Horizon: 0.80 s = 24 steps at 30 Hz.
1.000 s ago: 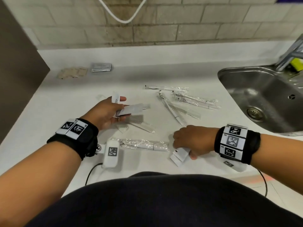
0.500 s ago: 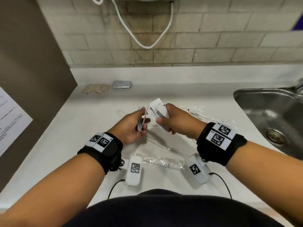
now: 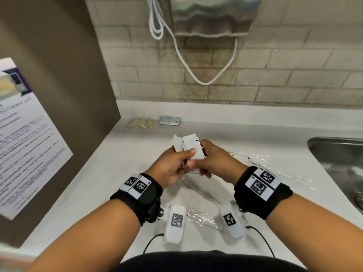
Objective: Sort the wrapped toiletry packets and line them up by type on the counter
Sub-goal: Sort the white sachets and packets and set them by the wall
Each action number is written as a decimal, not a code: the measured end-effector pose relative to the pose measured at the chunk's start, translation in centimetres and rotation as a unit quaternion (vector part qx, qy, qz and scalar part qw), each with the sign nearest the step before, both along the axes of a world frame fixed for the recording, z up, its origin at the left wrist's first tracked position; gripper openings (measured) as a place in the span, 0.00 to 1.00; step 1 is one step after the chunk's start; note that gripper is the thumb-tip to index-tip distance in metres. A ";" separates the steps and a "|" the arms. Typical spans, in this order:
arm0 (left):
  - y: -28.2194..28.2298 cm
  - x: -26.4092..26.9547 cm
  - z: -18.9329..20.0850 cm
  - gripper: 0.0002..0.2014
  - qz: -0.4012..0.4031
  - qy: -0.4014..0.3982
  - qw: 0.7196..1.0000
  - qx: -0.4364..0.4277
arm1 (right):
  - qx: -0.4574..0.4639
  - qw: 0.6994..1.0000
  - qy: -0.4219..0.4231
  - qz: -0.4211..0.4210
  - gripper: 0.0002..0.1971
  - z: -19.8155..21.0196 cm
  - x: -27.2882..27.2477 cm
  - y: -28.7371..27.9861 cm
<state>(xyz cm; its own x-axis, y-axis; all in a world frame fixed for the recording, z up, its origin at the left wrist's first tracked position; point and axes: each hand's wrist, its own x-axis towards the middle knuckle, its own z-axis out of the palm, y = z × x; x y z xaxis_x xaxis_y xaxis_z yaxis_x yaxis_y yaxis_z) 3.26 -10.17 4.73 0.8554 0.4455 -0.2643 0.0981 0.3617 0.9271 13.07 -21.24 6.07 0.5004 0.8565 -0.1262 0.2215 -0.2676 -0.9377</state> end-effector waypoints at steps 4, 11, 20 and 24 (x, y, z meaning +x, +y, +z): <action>0.6 -0.1 0.1 0.12 0.032 -0.036 0.999 -0.008 | 0.052 0.994 0.032 -0.088 0.11 0.4 0.8 0.3; 0.6 0.2 0.6 0.09 0.033 -0.033 0.998 -0.044 | 0.252 0.944 -0.126 -0.173 0.22 0.2 2.1 -0.5; 0.4 0.0 1.6 0.11 0.000 -0.055 0.995 -0.080 | 0.295 0.905 -0.272 -0.145 0.21 -0.6 3.1 -1.5; 0.3 0.0 1.1 0.08 0.031 -0.055 0.995 -0.083 | 0.299 0.899 -0.290 -0.131 0.22 -0.7 3.4 -1.6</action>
<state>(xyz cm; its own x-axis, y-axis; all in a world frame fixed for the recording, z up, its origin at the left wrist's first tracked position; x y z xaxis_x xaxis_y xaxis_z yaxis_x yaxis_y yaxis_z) 3.21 -9.85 5.87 0.8551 0.4567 -0.2454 -0.0281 0.5135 0.8576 16.48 -22.85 5.34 0.5284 0.5266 0.6659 0.7230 0.1321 -0.6781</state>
